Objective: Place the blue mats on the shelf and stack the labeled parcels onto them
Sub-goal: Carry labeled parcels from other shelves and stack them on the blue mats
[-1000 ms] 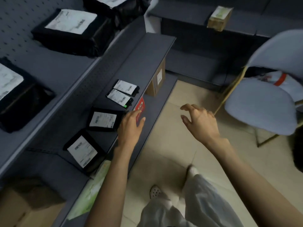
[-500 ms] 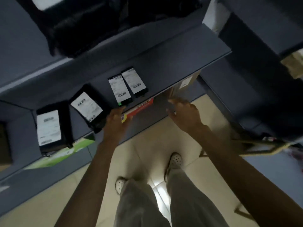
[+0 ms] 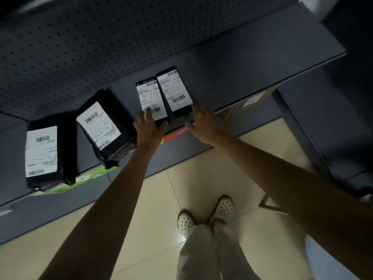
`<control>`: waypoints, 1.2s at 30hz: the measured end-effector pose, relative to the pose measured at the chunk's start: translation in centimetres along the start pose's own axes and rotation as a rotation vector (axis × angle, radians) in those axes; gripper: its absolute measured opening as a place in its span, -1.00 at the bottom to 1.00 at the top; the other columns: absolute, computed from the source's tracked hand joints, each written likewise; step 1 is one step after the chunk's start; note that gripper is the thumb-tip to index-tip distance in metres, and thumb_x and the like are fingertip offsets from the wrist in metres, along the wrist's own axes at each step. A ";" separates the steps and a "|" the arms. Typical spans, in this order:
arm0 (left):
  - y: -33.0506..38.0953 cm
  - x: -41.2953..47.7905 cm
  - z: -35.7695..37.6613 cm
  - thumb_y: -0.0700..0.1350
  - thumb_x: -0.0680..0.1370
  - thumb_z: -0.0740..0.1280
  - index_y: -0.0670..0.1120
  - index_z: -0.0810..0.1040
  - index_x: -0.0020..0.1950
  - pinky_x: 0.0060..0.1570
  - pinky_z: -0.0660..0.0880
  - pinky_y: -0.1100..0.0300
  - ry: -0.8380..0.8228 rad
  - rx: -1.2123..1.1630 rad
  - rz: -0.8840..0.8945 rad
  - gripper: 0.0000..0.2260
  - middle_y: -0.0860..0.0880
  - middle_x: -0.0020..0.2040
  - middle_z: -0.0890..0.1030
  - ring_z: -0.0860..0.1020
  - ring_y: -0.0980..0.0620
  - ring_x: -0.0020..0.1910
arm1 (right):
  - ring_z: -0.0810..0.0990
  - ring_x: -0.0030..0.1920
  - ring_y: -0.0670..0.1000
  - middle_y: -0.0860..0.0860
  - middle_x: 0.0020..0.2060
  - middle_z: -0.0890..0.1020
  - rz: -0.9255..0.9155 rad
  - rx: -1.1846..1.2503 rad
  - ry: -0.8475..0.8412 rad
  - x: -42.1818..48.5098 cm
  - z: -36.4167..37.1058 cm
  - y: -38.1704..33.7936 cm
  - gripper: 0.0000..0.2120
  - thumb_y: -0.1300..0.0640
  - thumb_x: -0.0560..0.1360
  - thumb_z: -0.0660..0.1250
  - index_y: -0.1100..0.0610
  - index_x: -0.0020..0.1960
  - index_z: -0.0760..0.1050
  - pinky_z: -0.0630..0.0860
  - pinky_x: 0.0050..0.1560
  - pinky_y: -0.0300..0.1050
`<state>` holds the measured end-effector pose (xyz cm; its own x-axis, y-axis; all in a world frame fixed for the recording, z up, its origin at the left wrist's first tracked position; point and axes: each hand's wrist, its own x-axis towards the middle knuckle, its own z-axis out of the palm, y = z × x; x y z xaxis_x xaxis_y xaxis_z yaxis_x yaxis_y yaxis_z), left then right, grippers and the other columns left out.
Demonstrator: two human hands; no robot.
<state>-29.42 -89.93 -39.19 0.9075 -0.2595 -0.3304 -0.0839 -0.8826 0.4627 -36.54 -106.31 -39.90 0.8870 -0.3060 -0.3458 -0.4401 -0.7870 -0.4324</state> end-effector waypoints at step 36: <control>1.6 -1.7 -1.4 -0.23 0.26 0.59 -0.23 0.22 0.49 0.31 0.37 0.01 0.236 -0.358 0.013 -0.11 -0.21 0.37 0.38 0.35 -0.17 0.37 | 0.36 0.35 0.18 0.13 0.32 0.42 0.244 0.264 0.345 -4.1 -1.7 -3.1 -0.09 -0.06 0.26 0.55 0.19 0.46 0.19 0.38 0.28 0.10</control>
<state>-30.49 -90.38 -36.76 0.9801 -0.1364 -0.1444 0.0141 -0.6772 0.7357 -38.62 -103.56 -35.69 0.7284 -0.6592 -0.1866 -0.6215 -0.5212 -0.5849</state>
